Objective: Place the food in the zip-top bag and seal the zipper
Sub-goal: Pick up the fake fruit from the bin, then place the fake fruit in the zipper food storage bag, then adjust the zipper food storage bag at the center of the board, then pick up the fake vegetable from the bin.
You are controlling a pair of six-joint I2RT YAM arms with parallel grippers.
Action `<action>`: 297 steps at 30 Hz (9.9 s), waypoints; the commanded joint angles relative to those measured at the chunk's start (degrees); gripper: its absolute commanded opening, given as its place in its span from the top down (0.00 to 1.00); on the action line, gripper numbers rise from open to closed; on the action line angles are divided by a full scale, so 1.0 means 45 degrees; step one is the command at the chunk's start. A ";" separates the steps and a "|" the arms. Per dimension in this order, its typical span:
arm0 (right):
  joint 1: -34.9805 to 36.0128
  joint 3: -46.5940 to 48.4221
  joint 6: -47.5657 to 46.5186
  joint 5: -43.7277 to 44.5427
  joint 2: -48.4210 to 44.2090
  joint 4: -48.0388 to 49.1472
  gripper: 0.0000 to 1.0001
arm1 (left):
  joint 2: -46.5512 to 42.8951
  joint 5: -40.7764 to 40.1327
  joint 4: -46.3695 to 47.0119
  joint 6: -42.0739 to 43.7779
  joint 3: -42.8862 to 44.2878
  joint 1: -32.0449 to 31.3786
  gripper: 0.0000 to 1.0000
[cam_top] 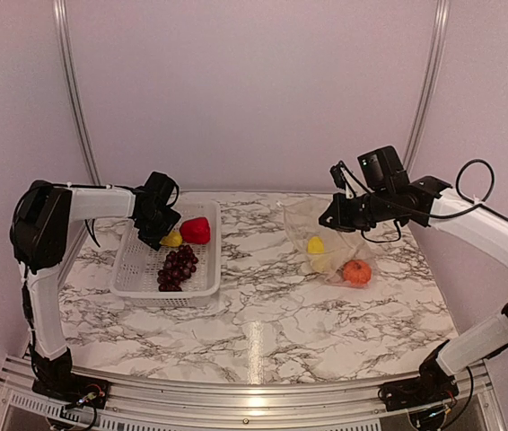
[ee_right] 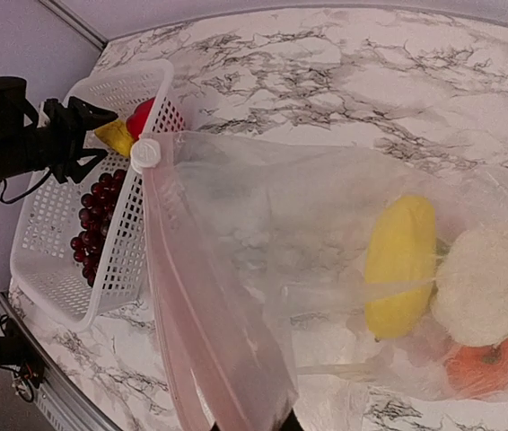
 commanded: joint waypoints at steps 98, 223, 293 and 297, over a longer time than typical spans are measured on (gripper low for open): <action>0.1376 0.3439 0.0943 -0.0757 0.1177 -0.1120 1.00 | -0.3115 0.2399 0.5038 1.0392 0.1231 -0.6736 0.62; 0.1198 0.7385 -0.1470 0.1930 0.4604 -0.5142 1.00 | -0.8265 -0.1413 -0.4033 1.1082 -0.1866 -0.3777 0.05; 0.1227 0.6278 -0.0876 0.1259 0.4294 -0.4719 1.00 | 0.3155 0.3704 -0.2214 1.3844 0.5014 -0.0357 0.01; 0.1262 0.6268 -0.0835 0.1142 0.4334 -0.4701 1.00 | 0.3343 0.3921 -0.2061 1.3946 0.5002 -0.0372 0.01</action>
